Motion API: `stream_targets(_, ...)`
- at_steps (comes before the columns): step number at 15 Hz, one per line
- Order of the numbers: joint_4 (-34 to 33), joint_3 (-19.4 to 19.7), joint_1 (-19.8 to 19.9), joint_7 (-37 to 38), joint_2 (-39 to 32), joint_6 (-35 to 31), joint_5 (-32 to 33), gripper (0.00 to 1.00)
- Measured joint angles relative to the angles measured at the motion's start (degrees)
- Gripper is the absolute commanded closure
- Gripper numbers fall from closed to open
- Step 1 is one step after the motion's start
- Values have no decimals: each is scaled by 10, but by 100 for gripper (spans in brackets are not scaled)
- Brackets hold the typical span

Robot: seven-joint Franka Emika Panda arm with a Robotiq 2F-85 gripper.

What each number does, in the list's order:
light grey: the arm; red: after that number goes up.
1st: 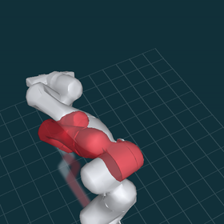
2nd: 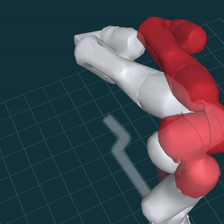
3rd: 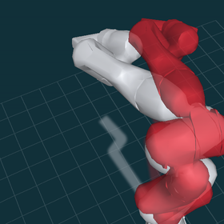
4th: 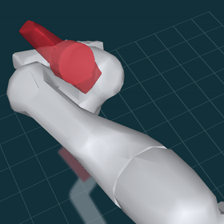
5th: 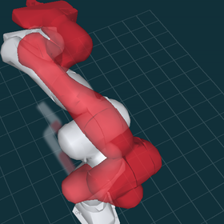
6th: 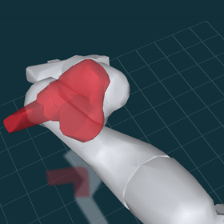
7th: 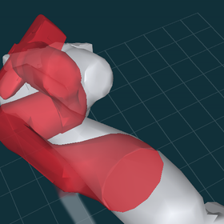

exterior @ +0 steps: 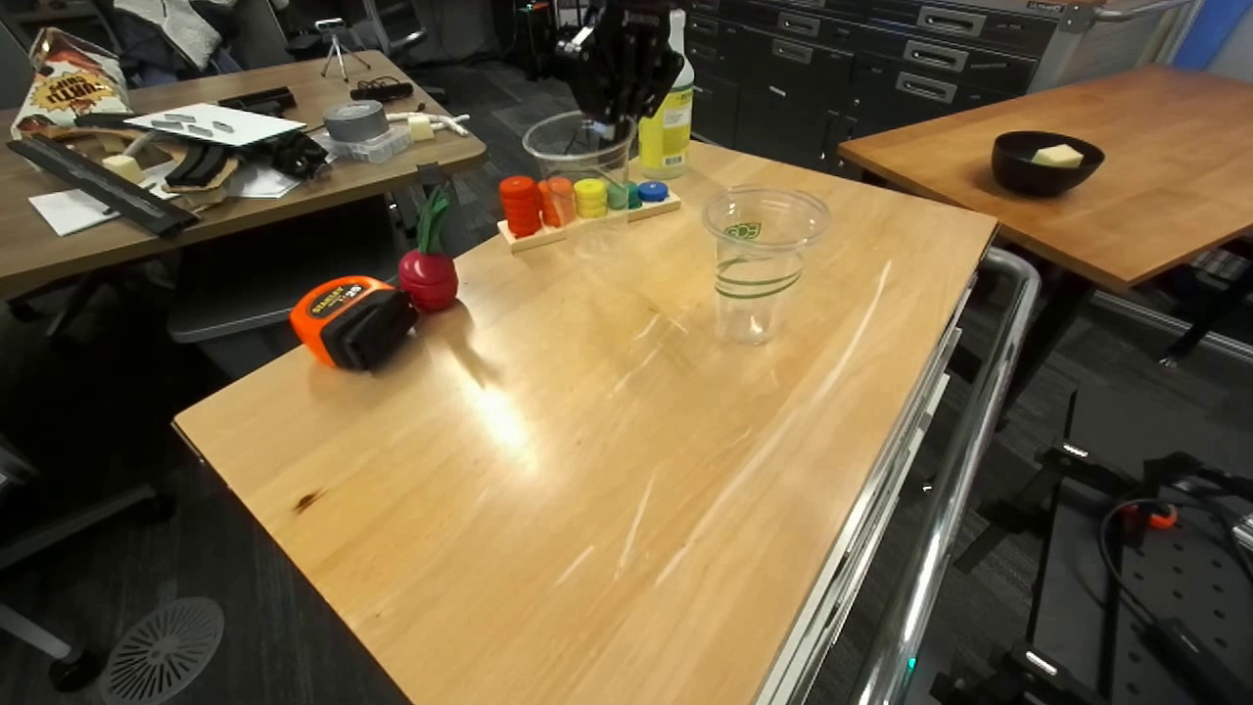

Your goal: Stack the three clear cups together

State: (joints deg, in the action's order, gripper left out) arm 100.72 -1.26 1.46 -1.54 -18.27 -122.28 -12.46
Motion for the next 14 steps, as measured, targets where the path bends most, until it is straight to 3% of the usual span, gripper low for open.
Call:
stream_targets(7,-26,30,5,44,123,90,34,99)
stream_targets(14,23,37,9,40,214,154,48,99)
